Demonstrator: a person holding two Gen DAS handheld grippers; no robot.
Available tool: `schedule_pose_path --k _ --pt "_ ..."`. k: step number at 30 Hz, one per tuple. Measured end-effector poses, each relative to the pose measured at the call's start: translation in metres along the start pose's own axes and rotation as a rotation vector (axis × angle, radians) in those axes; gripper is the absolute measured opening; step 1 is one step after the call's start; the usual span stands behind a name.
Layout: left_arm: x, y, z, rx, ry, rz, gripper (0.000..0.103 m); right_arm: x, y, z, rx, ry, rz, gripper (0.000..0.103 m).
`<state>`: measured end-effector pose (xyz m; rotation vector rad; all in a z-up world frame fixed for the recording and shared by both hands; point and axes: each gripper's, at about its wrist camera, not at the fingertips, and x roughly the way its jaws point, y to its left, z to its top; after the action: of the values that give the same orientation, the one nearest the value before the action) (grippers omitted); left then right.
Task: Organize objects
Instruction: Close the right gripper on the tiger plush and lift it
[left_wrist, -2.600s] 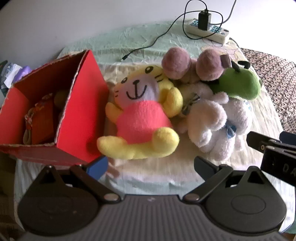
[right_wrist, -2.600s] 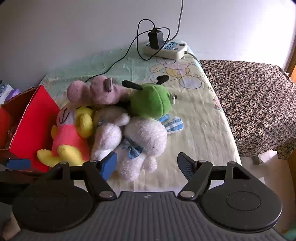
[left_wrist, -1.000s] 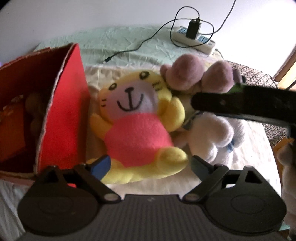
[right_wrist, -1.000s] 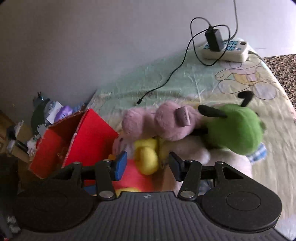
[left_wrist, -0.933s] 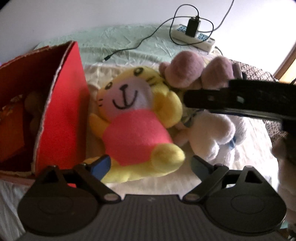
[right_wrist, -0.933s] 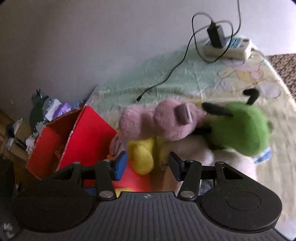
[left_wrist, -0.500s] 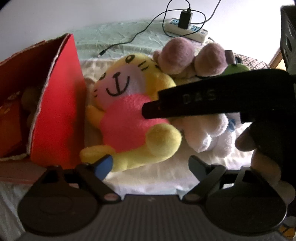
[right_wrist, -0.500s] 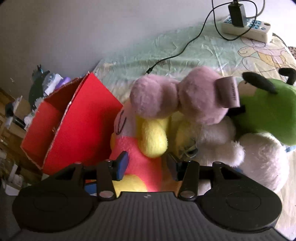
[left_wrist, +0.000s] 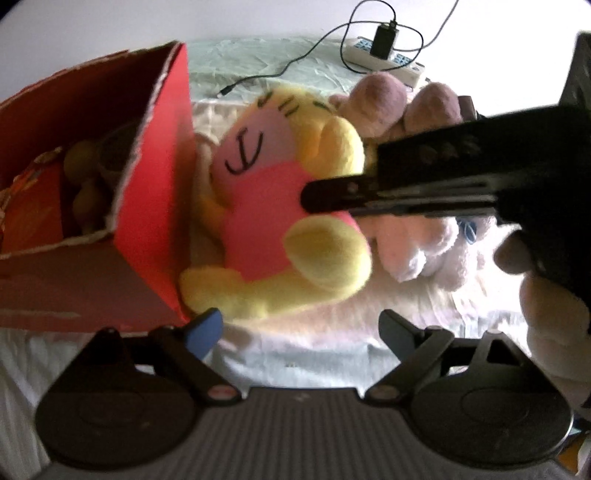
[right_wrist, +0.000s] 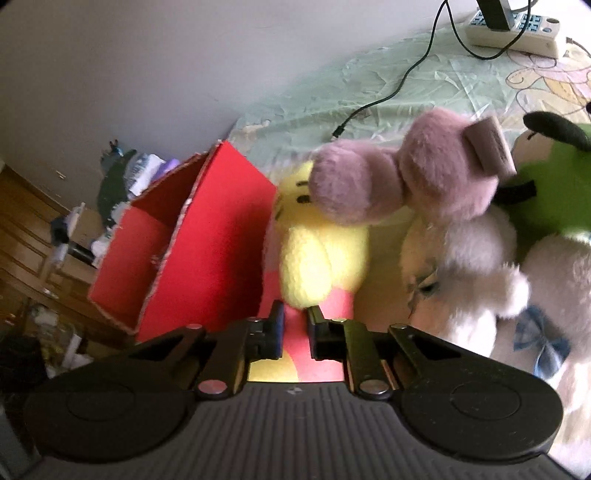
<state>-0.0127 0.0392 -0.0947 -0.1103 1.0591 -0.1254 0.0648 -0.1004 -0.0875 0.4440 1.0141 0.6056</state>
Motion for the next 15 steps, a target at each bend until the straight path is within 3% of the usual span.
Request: schedule_pose_path --k 6,11,15 --pt "-0.022 0.004 -0.009 -0.012 -0.011 -0.101 0.093 -0.02 -0.001 -0.021 0.052 0.045 0.047 0.013" --pt "-0.026 0.004 -0.025 -0.042 0.055 -0.262 0.094 -0.037 0.0 -0.051 0.074 0.105 0.058 0.013" --pt "-0.017 -0.006 -0.035 -0.03 0.08 -0.238 0.094 -0.042 0.001 -0.063 0.063 0.128 0.036 0.018"
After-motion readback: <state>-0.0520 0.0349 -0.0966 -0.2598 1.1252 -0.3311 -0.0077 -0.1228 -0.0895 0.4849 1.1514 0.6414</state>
